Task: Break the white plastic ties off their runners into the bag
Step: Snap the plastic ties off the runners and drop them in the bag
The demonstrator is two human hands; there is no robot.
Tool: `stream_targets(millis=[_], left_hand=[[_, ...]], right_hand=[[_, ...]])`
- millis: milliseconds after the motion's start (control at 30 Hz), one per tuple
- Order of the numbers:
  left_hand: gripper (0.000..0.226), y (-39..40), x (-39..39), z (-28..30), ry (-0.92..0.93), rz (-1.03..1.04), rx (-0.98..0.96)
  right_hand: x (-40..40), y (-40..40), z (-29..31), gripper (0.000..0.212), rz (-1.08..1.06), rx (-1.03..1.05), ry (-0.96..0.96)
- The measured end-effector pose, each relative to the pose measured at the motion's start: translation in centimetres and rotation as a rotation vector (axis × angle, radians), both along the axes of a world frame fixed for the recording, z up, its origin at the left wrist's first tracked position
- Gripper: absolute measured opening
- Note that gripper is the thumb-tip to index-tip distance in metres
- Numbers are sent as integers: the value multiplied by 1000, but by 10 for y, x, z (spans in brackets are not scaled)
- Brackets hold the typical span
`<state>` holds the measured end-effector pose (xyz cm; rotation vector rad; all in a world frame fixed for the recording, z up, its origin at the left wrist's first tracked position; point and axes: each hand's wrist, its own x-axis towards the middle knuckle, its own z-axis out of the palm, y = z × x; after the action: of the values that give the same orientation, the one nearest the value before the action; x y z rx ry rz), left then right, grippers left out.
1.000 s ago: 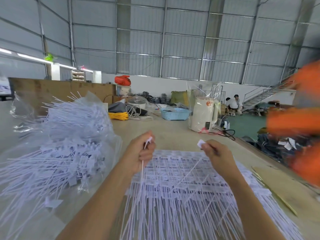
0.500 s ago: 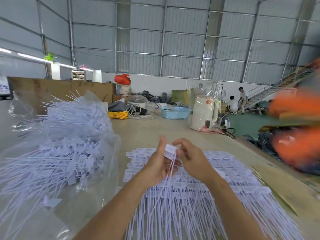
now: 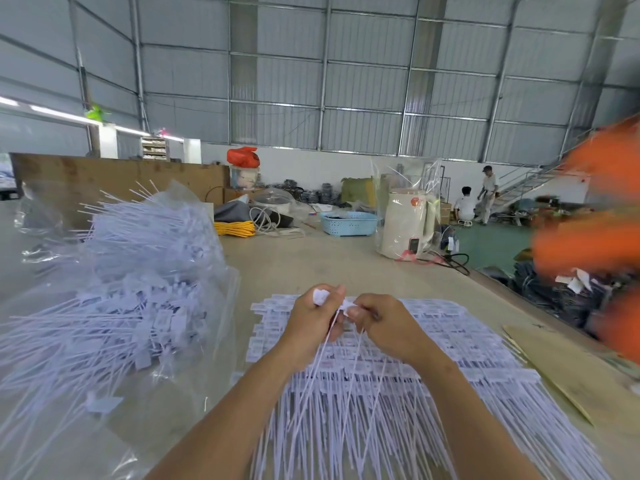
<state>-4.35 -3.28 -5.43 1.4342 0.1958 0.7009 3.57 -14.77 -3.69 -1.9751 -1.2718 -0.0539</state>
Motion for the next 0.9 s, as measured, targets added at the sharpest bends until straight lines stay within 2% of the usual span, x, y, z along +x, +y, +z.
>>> stream_targets(millis=[233,367,467,533,600,667,733,800,833,900], left_hand=[[29,-1,-6,7,69,-35,-78],[30,-2,-10,15,122,-19,-72],[29,-2,-17,27,201,-38,-40],[26,0,-26,44,243,-42,-65],[25,-2,-40,69,133,-129,-124],[26,-8,-61,98,-83,-269,-145],[27,-11,-89,125,-260,-347,-39],[28,0,-114,143,-329,-263,136],[27,11,-124,147,-301,-145,228],[25,41,-136,146,-107,168,415]], right_hand=[[0,0,-1,26,55,30,-9],[-2,2,0,33,74,43,-45],[9,-5,-1,33,-43,-50,-191],[26,-18,-4,34,-161,-65,-185],[39,-29,-10,36,-206,-10,-102],[43,-28,-13,35,-228,-3,-93],[41,-22,-15,35,-221,-14,-108],[39,-20,-15,36,-215,-7,-109],[39,-21,-14,34,-214,3,-99],[38,-22,-13,31,-218,19,-91]])
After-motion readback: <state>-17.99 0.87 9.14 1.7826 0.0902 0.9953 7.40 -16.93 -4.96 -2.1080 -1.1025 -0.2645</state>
